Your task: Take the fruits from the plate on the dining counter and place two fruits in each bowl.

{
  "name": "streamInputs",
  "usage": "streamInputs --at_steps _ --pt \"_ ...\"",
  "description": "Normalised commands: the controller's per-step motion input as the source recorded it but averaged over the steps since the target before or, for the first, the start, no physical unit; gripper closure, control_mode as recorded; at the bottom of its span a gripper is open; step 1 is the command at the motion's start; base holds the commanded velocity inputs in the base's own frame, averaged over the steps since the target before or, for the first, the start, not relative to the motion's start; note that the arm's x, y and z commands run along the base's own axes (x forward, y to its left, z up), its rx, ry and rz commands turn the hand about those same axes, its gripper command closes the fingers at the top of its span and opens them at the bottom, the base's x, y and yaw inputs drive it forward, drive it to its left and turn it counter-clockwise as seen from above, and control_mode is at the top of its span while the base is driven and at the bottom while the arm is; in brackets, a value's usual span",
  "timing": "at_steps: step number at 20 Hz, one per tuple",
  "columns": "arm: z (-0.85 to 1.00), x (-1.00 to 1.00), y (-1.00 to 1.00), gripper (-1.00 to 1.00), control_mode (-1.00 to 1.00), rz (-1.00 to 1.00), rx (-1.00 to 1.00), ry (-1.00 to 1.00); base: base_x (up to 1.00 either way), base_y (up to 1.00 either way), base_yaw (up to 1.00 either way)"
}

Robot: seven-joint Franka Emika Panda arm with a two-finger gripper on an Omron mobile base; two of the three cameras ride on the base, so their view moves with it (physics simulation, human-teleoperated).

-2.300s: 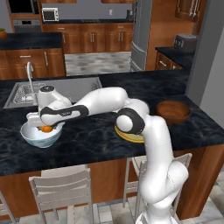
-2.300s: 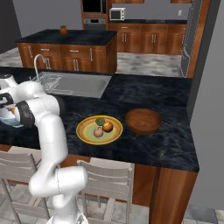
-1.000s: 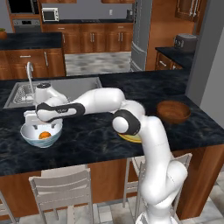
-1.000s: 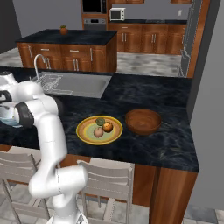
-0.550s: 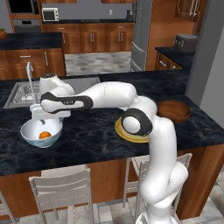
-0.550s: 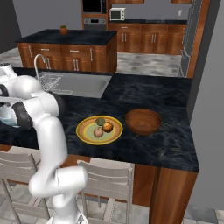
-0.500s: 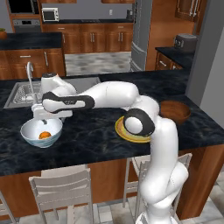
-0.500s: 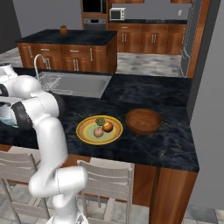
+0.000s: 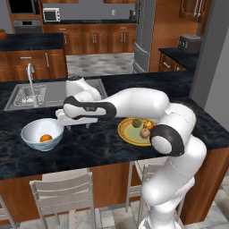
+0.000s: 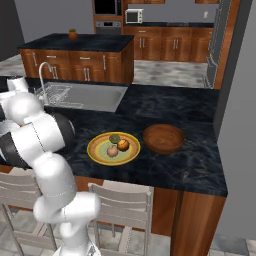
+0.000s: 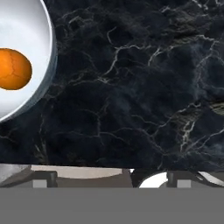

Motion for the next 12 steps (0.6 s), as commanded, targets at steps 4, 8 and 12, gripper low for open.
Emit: streamInputs --at_steps 4,8,12 --pt "-0.02 -0.46 -1.0 -1.0 -1.0 -0.08 0.0 -0.09 0.0 0.0 0.0" --pt "0.0 -0.38 -1.0 -1.0 -1.0 -0.1 0.05 -0.01 0.0 0.0 0.0" --pt "0.0 -0.34 -1.0 -1.0 -1.0 -0.13 0.1 0.0 0.0 0.0 0.0"
